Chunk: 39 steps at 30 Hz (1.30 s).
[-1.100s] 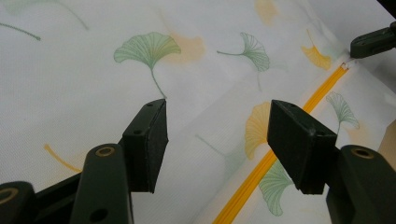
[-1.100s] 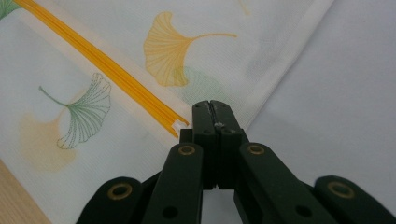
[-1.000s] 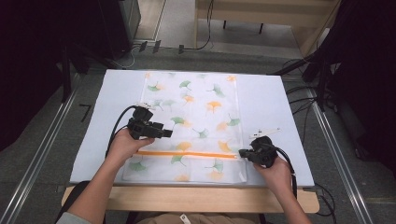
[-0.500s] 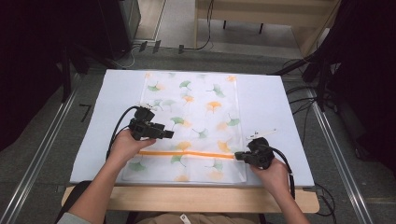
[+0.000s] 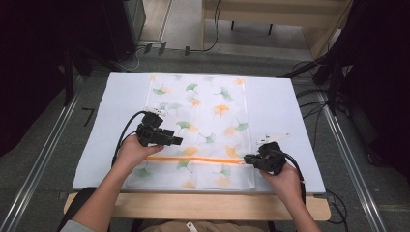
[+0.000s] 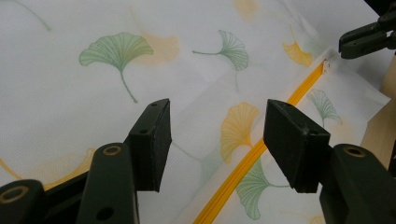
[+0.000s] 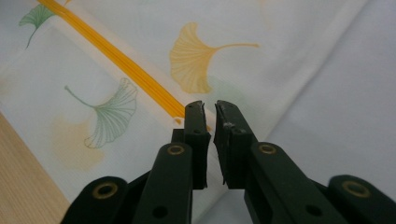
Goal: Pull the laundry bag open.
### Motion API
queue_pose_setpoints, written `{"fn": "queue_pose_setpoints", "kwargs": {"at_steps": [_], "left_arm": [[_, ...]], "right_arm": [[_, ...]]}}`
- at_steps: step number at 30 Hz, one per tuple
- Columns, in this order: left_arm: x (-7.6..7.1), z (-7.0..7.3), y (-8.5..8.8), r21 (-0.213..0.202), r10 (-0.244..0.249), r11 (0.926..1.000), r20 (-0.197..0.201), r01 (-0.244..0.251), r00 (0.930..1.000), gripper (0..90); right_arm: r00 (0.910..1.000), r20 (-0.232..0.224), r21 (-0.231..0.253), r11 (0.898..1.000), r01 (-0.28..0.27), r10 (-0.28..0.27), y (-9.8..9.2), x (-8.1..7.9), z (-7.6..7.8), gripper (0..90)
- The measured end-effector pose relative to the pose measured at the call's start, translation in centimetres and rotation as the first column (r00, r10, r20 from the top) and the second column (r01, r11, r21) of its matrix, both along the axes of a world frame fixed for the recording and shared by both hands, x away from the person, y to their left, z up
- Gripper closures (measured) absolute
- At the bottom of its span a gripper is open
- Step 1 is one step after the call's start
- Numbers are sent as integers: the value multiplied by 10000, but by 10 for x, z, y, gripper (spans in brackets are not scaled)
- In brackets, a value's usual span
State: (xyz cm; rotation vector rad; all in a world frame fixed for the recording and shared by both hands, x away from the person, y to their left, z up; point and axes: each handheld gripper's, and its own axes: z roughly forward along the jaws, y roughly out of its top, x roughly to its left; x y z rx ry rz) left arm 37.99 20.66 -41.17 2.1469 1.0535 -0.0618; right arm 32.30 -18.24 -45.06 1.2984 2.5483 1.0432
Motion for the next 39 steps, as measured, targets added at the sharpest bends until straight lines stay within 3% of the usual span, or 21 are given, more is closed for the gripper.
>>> {"fn": "queue_pose_setpoints", "kwargs": {"at_steps": [6, 13, 20, 24, 28, 33, 39], "left_arm": [[-2, 1, -5, -202, -68, 9998, 21, 69, 10000, 422], [-2, 1, -15, -307, -294, 9991, -40, 292, 9996, 390], [-2, 2, -23, -692, -652, 9955, 56, 655, 9979, 312], [-3, 3, -29, -534, -580, 9968, 182, 589, 9982, 314], [-9, 5, -35, -217, -519, 9983, 596, 533, 9969, 373], [-10, 3, -42, -434, -716, 9964, 269, 727, 9971, 490], [-11, 0, -47, -282, -937, 9951, 219, 943, 9954, 544]], "right_arm": [[9995, 160, 47, 9996, 267, -268, -15, -2, 1, 764], [9992, 404, -316, 9995, -13, 25, -23, -5, -5, 639], [9993, 275, -705, 9973, -226, 246, -21, -8, -13, 599], [9986, 352, -917, 9952, -349, 382, -16, -9, -16, 597], [9973, 572, -1146, 9926, -388, 456, -11, -10, -16, 609], [9961, 784, -1395, 9898, -299, 412, -1, -9, -16, 631], [9957, 836, -1384, 9900, -276, 394, 2, -8, -17, 649]]}}
